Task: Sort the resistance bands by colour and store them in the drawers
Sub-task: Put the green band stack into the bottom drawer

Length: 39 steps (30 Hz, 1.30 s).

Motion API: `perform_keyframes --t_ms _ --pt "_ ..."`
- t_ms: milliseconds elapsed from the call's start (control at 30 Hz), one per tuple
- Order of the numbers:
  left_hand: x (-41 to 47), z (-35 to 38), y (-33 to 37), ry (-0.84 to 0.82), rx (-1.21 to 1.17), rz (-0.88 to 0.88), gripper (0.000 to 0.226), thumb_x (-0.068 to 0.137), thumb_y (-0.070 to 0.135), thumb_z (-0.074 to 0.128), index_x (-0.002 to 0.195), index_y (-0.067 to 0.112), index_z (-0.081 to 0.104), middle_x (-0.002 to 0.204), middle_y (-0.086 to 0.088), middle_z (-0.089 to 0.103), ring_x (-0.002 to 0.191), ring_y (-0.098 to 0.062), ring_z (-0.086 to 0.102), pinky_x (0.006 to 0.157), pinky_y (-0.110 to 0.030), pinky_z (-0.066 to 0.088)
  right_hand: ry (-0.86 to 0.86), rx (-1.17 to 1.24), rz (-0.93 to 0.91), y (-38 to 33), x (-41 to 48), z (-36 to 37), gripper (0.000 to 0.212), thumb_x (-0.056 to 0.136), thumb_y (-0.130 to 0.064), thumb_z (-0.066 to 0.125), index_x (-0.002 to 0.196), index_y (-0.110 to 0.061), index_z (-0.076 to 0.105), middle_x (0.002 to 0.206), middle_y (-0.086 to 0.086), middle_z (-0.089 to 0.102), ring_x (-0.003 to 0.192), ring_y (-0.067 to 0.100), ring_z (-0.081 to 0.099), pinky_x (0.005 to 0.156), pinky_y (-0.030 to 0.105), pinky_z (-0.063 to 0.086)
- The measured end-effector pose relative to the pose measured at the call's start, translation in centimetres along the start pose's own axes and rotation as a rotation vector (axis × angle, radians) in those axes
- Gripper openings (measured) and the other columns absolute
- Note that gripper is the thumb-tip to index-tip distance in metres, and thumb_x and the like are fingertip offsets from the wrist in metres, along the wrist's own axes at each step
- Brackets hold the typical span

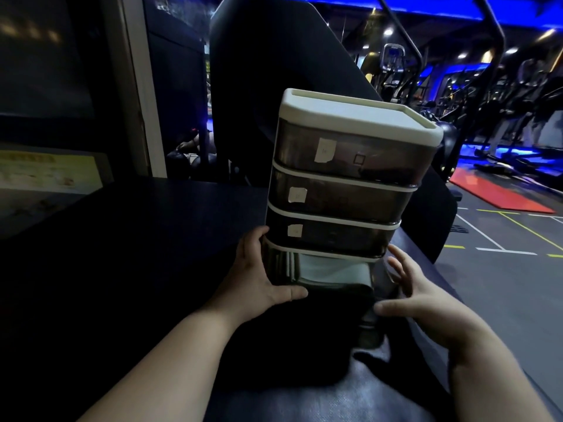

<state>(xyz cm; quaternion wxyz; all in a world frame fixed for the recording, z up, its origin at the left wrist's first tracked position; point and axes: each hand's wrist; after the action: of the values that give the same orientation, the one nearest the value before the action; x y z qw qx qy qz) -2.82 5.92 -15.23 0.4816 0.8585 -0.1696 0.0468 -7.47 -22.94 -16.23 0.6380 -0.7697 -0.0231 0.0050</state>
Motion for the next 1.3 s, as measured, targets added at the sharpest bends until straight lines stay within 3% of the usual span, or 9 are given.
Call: perform_keyframes --t_ms 67,200,400,500,767,867,1033,1167,1300 --pt "0.0 0.1 -0.2 -0.002 -0.087 -0.022 0.124 0.057 0.031 0.093 0.149 0.036 0.010 0.139 0.017 0.022 0.126 -0.001 0.026 0.100 -0.021 0.027 0.012 -0.103 -0.025 0.1 0.1 0.3 0.130 0.031 -0.025 0.092 0.139 -0.052 0.026 0.153 -0.013 0.026 0.128 -0.012 0.034 0.098 0.019 0.043" --pt "0.1 0.5 -0.2 0.004 -0.184 -0.065 0.120 0.063 0.028 0.090 0.150 0.034 0.008 0.132 0.022 0.031 0.124 0.000 0.033 0.099 -0.021 0.028 0.114 -0.152 -0.093 0.8 0.7 0.3 0.122 0.034 -0.031 0.093 0.137 -0.055 0.034 0.154 -0.013 0.031 0.135 -0.005 0.035 0.109 0.041 0.042" --pt "0.8 0.6 0.0 0.001 -0.217 -0.162 0.106 0.073 0.032 0.083 0.152 0.028 0.013 0.129 0.016 0.039 0.119 -0.005 0.038 0.096 -0.024 0.031 0.194 -0.155 -0.172 1.8 1.6 0.5 0.097 0.068 -0.003 0.085 0.145 -0.035 0.036 0.141 -0.016 0.051 0.131 -0.003 0.044 0.098 0.023 0.045" --pt "0.8 0.5 -0.1 -0.025 -0.185 -0.177 0.089 0.081 0.032 0.077 0.150 0.030 0.021 0.127 0.014 0.042 0.117 -0.005 0.041 0.095 -0.022 0.032 0.271 -0.220 -0.168 2.0 1.9 0.8 0.088 0.071 -0.004 0.083 0.143 -0.033 0.041 0.131 -0.021 0.056 0.123 -0.004 0.050 0.090 0.012 0.045" --pt "1.9 1.3 0.0 0.098 -0.063 -0.262 0.071 0.084 0.043 0.071 0.144 0.023 0.039 0.145 0.000 0.045 0.131 -0.020 0.045 0.103 -0.028 0.036 0.547 -0.290 -0.132 2.2 2.6 2.7 0.054 0.074 -0.020 0.082 0.116 -0.042 0.056 0.105 -0.025 0.065 0.105 0.004 0.062 0.091 0.027 0.048" --pt "2.6 0.9 0.1 0.068 0.004 -0.305 0.064 0.084 0.044 0.071 0.137 0.020 0.044 0.139 -0.001 0.049 0.127 -0.022 0.048 0.101 -0.032 0.040 0.555 -0.281 -0.114 2.5 2.9 2.8 0.052 0.078 -0.017 0.079 0.122 -0.036 0.058 0.109 -0.019 0.067 0.108 0.005 0.062 0.092 0.025 0.047" --pt "3.7 -0.3 0.2 -0.048 -0.011 -0.290 0.068 0.078 0.039 0.078 0.134 0.020 0.043 0.132 0.001 0.054 0.120 -0.019 0.052 0.101 -0.033 0.041 0.517 -0.239 -0.118 2.7 2.8 2.7 0.056 0.082 -0.004 0.072 0.130 -0.026 0.054 0.111 -0.018 0.065 0.105 -0.005 0.059 0.080 0.003 0.044" --pt "3.5 0.1 0.0 -0.029 -0.084 -0.271 0.065 0.084 0.035 0.073 0.139 0.020 0.041 0.131 0.004 0.054 0.118 -0.015 0.051 0.095 -0.027 0.038 0.536 -0.245 -0.091 3.1 3.3 2.7 0.057 0.083 -0.007 0.073 0.134 -0.023 0.052 0.115 -0.014 0.067 0.109 0.001 0.061 0.095 0.024 0.048" --pt "3.4 0.8 0.1 0.040 -0.116 -0.261 0.059 0.085 0.034 0.073 0.135 0.019 0.045 0.128 0.002 0.057 0.113 -0.015 0.052 0.090 -0.026 0.038 0.575 -0.309 -0.051 3.2 3.5 2.8 0.053 0.085 -0.017 0.072 0.133 -0.030 0.054 0.116 -0.015 0.066 0.102 0.002 0.062 0.090 0.024 0.047"
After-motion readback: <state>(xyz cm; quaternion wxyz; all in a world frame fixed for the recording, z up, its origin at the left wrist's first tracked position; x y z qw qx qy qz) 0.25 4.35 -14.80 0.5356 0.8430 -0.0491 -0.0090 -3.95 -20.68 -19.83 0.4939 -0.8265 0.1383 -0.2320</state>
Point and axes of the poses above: each hand's wrist, its own x-axis towards the middle knuckle, its own z-axis out of the palm, y = z × x
